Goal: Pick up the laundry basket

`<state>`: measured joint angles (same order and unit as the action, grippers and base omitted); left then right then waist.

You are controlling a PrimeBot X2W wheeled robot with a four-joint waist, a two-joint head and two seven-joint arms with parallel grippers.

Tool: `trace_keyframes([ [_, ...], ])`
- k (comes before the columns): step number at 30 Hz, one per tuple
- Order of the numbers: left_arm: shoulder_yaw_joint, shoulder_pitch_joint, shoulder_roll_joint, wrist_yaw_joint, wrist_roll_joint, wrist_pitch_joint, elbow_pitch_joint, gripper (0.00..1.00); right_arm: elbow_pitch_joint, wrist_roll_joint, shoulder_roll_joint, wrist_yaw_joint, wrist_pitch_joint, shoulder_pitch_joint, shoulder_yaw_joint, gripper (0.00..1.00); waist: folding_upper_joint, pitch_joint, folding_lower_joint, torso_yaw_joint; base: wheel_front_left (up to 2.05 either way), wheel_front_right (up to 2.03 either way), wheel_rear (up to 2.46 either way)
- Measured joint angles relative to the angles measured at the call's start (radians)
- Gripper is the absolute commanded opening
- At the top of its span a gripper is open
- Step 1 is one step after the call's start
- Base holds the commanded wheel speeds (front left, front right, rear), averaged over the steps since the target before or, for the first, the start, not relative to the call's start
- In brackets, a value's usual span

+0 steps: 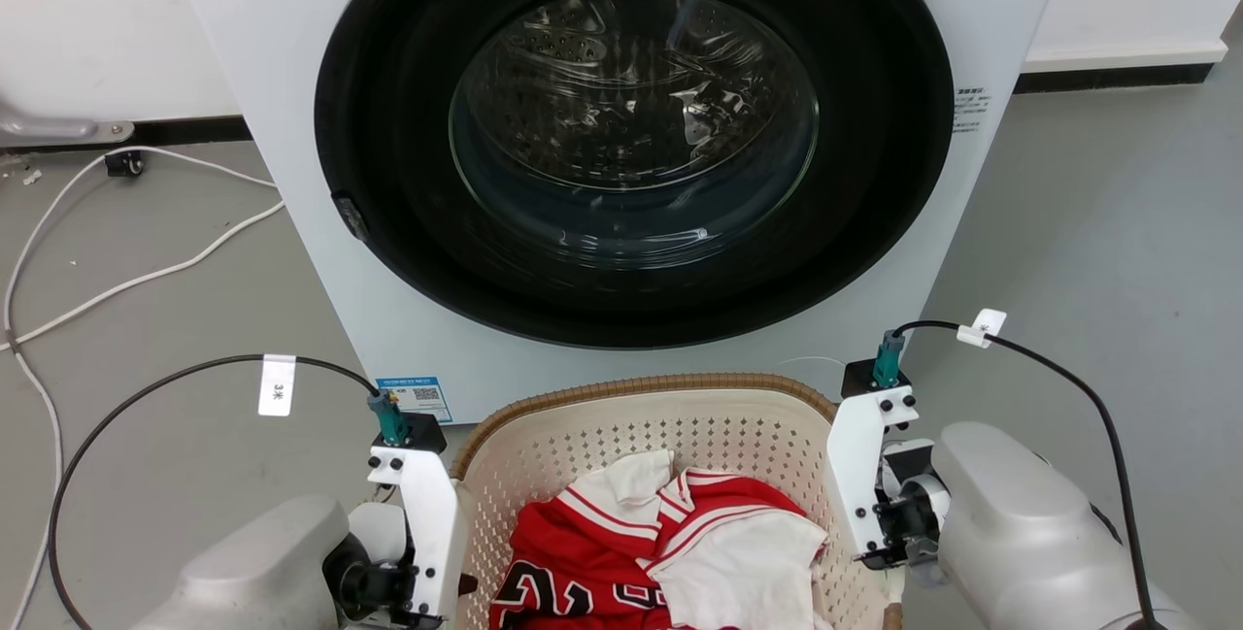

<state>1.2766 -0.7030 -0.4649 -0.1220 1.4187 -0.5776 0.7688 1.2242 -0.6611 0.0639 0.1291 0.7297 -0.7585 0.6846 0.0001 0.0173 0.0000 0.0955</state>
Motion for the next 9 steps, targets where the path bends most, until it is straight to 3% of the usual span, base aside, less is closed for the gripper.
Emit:
trace_keyframes([
  [9, 0.0, -0.004, 0.001, 0.0, 0.002, 0.0, 0.004, 0.0, 0.002, -0.014, 0.002, 0.0, 0.001, -0.019, 0.012, 0.0, 0.0, -0.004, 0.0, 0.002, 0.0, 0.0, 0.0],
])
